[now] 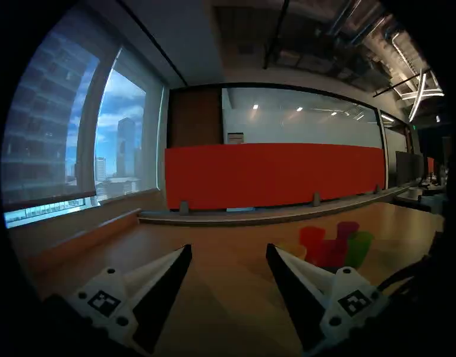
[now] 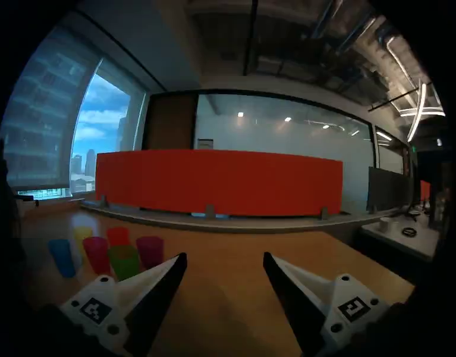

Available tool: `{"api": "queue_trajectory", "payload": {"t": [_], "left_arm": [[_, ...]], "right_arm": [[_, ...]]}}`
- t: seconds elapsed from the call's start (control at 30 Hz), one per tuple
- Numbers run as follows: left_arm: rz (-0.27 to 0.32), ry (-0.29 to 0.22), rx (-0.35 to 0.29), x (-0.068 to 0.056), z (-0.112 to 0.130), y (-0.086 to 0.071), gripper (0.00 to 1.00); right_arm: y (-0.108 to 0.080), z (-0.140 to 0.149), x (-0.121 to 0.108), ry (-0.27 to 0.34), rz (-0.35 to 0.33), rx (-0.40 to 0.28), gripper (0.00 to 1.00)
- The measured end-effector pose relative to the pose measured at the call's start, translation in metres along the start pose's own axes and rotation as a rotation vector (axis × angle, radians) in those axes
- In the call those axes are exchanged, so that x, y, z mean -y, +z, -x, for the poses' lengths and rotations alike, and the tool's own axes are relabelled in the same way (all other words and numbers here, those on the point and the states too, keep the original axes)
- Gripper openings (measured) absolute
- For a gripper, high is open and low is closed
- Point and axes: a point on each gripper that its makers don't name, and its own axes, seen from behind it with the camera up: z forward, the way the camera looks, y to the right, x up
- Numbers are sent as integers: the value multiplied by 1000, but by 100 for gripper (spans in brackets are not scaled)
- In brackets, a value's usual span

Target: Pour water

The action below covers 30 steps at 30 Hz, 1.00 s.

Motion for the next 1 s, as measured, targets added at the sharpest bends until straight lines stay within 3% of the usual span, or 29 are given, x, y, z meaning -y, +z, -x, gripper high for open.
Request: {"api": "queue_trajectory", "payload": {"t": [0.2,0.47,0.6,0.77,1.0], "left_arm": [[41,-23,12,-9,-27,-4,93],[69,-56,58,-4,-63,1,93],[82,-47,75,-2,-81,5,93],[104,-35,71,-3,-109,9,93],[154,-59,57,-9,-137,11,93]], "right_arm": [[6,-37,3,0,-32,13,99],[18,-84,6,38,-69,32,99],[21,-101,7,71,-90,48,99],[22,-124,4,71,-97,53,99],[22,-144,2,66,-109,47,99]]}}
